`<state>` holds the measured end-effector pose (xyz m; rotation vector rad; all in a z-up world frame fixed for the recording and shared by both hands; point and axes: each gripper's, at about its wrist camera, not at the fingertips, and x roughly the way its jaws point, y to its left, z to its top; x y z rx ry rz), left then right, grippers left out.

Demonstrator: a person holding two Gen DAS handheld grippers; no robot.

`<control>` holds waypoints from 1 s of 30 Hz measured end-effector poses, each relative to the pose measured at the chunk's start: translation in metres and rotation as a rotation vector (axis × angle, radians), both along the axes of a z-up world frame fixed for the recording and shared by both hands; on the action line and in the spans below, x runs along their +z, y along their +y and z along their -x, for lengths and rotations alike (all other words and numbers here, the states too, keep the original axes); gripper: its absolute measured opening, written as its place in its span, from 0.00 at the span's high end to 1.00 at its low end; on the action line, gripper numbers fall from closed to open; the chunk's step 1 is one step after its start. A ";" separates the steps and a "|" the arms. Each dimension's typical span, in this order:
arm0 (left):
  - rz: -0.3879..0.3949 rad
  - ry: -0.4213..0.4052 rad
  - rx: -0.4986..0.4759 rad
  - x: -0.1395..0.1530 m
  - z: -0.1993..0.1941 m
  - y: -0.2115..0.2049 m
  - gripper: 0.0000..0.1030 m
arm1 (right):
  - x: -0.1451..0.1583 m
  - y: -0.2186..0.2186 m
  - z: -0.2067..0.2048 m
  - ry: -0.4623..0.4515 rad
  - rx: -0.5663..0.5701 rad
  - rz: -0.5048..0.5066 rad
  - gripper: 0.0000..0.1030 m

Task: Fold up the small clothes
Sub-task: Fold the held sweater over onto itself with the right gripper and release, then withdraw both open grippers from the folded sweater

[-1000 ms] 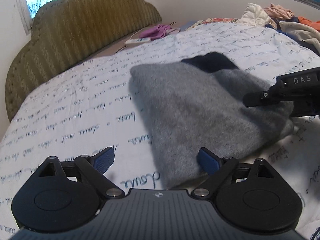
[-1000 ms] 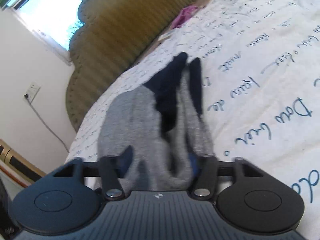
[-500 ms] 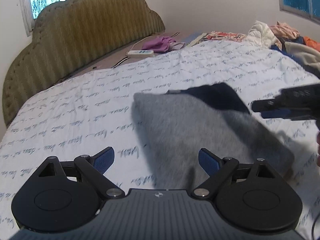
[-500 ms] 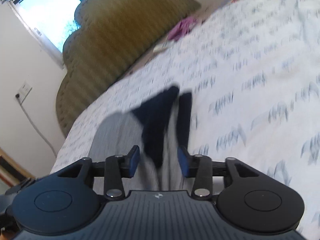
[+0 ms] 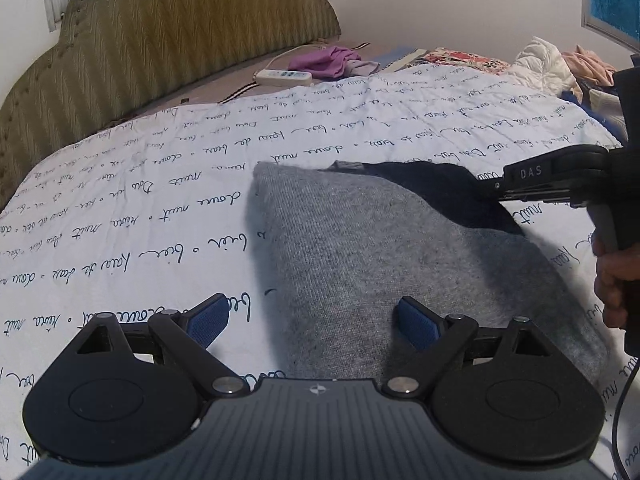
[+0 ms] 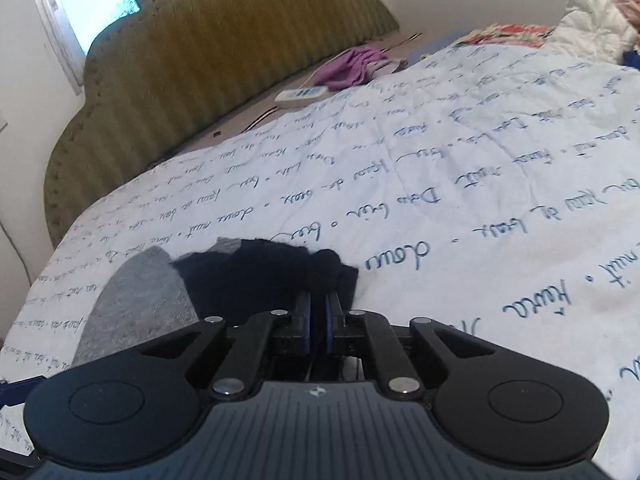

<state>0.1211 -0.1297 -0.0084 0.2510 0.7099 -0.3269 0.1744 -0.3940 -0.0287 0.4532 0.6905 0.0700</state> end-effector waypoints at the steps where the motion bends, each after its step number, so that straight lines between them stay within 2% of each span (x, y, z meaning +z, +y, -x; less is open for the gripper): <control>1: -0.002 -0.004 0.001 0.001 0.001 0.000 0.10 | 0.000 0.000 0.001 0.003 0.003 0.001 0.92; 4: -0.003 -0.004 0.002 0.002 0.002 0.000 0.10 | 0.004 -0.004 0.010 -0.013 -0.013 -0.029 0.87; 6: -0.004 0.000 0.005 0.002 0.002 0.000 0.10 | 0.008 -0.006 0.018 -0.026 -0.019 -0.042 0.76; 7: -0.003 0.002 0.006 0.002 0.002 0.000 0.10 | 0.010 -0.005 0.022 -0.031 -0.013 -0.039 0.61; 8: -0.002 0.003 0.008 0.002 0.002 0.000 0.10 | 0.012 -0.003 0.026 -0.033 -0.002 -0.035 0.43; 10: -0.001 0.007 0.010 0.003 0.002 0.000 0.10 | 0.015 0.004 0.031 -0.044 0.038 -0.030 0.29; 15: 0.001 0.016 0.013 0.004 0.003 0.002 0.10 | 0.002 0.017 0.023 0.034 0.055 0.077 0.29; 19: 0.006 0.011 0.008 0.006 0.000 0.004 0.10 | -0.004 0.005 0.028 0.033 0.024 -0.006 0.29; 23: 0.027 0.011 0.008 0.011 -0.012 0.006 0.09 | -0.003 0.001 0.025 0.033 0.038 -0.025 0.29; 30: 0.065 0.040 0.023 0.014 -0.063 0.008 0.07 | -0.018 -0.008 0.002 0.049 0.056 -0.138 0.29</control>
